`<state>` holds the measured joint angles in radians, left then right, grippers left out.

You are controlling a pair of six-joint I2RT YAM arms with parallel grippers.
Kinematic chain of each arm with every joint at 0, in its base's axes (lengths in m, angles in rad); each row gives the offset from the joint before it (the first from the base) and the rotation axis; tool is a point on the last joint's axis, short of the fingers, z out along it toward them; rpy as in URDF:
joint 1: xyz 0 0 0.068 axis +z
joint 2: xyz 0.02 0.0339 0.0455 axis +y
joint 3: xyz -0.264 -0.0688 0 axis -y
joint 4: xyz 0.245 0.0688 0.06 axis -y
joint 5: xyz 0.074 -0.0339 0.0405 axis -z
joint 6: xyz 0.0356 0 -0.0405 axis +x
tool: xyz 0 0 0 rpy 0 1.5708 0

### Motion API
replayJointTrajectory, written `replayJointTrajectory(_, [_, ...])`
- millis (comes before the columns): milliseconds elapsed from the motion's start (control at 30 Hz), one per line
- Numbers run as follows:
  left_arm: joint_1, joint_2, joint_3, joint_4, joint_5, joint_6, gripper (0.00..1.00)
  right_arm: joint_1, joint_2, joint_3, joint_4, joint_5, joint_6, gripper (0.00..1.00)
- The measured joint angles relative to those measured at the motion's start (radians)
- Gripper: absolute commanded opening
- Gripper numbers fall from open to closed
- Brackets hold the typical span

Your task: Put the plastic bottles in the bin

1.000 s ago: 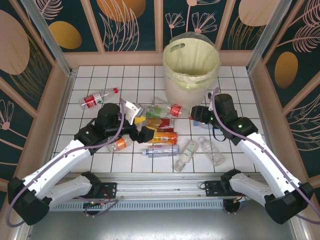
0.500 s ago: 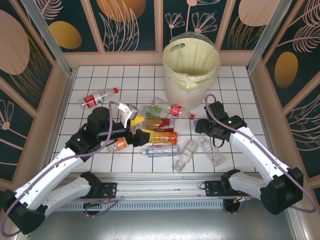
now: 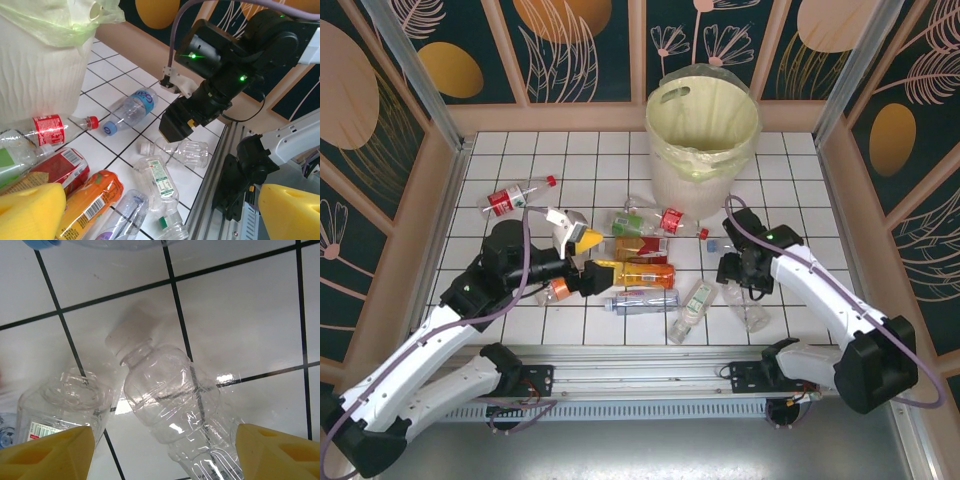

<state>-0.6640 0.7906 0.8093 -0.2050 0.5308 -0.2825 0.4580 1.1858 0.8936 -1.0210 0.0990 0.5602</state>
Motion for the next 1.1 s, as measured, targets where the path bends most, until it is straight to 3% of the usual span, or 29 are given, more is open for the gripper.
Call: replayJointTrajectory(1100, [0.000,0.010,-0.005,0.000,0.000,-0.011,0.99,0.014,0.193,-0.106,0.170,-0.037,-0.011,0.79])
